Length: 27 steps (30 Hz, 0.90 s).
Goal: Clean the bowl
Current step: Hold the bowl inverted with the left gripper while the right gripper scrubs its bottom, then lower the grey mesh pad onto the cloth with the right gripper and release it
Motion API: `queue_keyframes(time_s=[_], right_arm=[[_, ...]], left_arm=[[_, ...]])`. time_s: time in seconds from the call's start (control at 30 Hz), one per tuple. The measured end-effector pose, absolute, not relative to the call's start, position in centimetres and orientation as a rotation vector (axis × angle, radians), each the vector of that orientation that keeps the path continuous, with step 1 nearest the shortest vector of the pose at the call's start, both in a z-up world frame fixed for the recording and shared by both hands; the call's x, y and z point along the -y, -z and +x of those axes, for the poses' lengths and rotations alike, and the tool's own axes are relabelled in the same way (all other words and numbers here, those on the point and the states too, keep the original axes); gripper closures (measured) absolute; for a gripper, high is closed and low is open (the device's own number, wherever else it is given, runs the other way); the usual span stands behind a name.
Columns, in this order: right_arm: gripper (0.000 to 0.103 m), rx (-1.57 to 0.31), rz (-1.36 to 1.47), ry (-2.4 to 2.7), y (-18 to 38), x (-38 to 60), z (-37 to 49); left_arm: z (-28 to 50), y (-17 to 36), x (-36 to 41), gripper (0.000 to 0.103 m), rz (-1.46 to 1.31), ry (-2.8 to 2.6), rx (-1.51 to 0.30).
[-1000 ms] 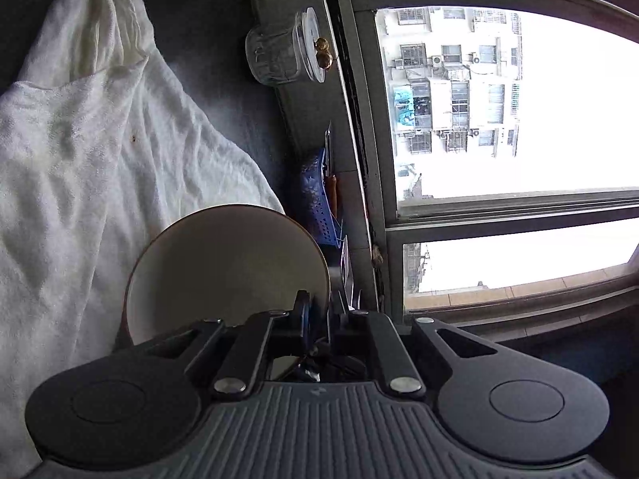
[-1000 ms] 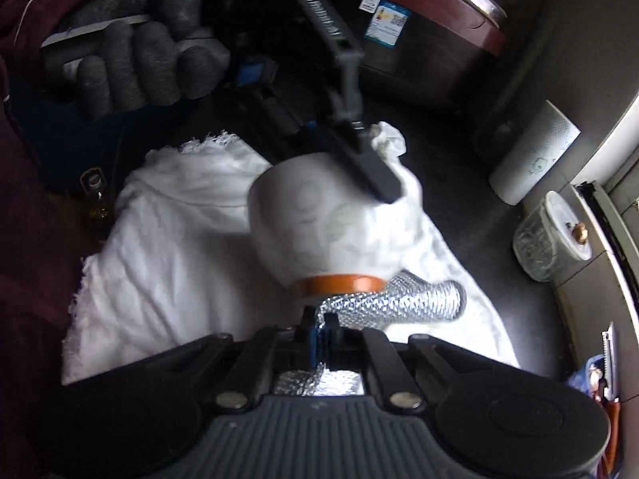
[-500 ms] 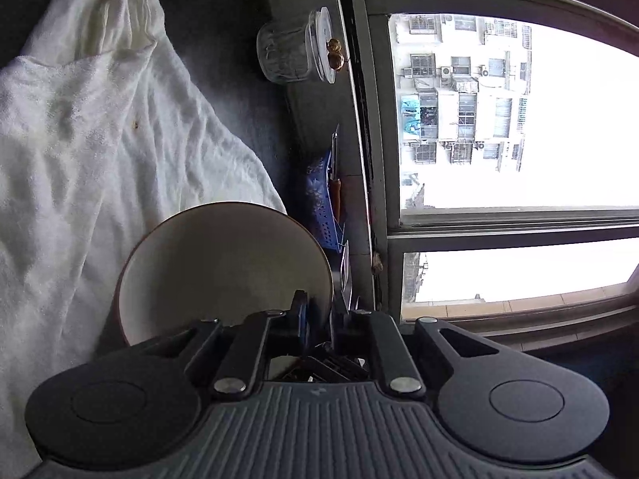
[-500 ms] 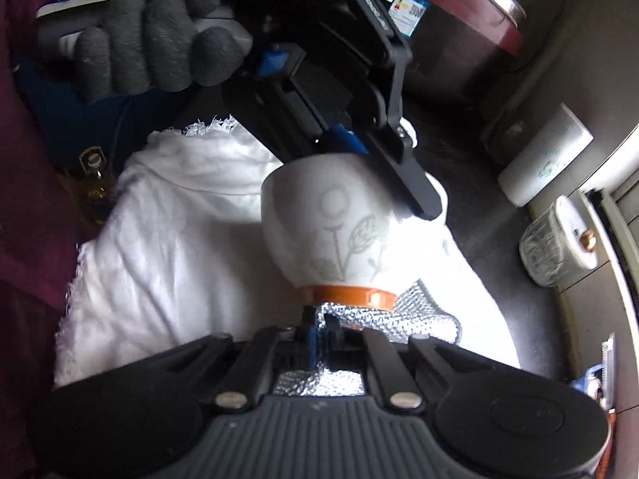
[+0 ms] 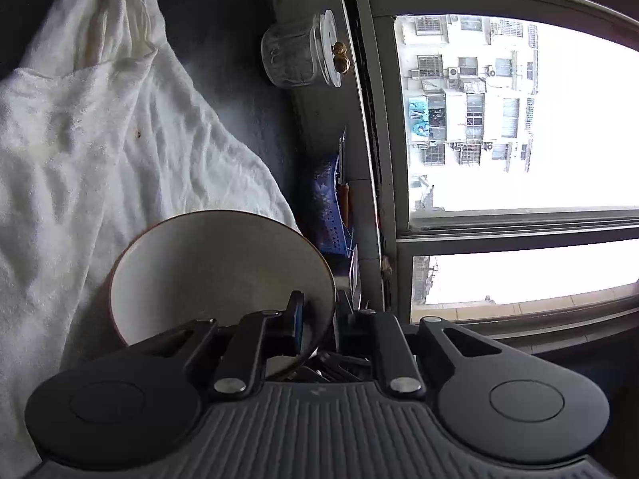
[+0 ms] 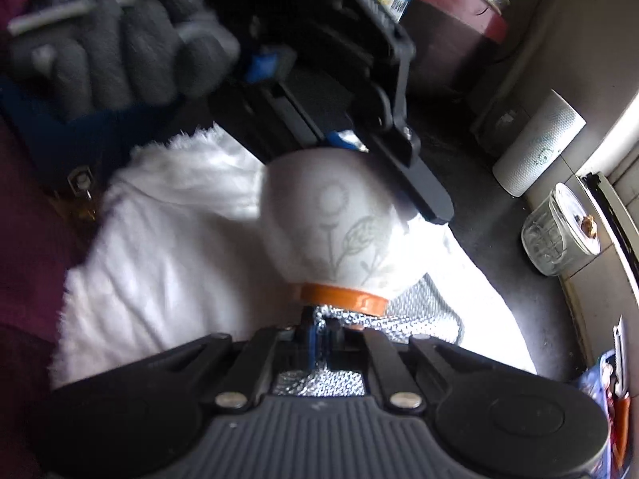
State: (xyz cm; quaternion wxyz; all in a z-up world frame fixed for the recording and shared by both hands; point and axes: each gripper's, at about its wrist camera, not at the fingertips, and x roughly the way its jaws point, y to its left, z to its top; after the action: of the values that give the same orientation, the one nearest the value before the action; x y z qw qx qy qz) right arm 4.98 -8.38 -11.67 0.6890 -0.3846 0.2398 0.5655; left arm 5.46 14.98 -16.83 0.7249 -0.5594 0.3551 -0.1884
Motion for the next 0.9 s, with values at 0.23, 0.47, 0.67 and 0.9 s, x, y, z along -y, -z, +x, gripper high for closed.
queue_keyframes(time_s=[0.23,0.47,0.67,0.9], right_arm=[[0.098,-0.583,-0.672,-1.069,8.1,12.4,6.2],[0.094,-0.802,-0.322,-0.863,8.5,16.5,10.7],[0.088,-0.948,-0.133,-0.704,11.1,19.0,13.6],[0.045,-0.899,-0.288,-0.592,10.5,19.6,12.5]], left_arm=[[6.8,12.0,-11.0,0.090,-0.621,0.483,-0.827],[4.6,9.6,-2.4,0.090,0.172,0.618,-0.762],[1.1,10.9,2.1,0.090,0.583,0.663,-0.679],[0.2,11.7,2.5,0.088,0.662,0.608,-0.652]])
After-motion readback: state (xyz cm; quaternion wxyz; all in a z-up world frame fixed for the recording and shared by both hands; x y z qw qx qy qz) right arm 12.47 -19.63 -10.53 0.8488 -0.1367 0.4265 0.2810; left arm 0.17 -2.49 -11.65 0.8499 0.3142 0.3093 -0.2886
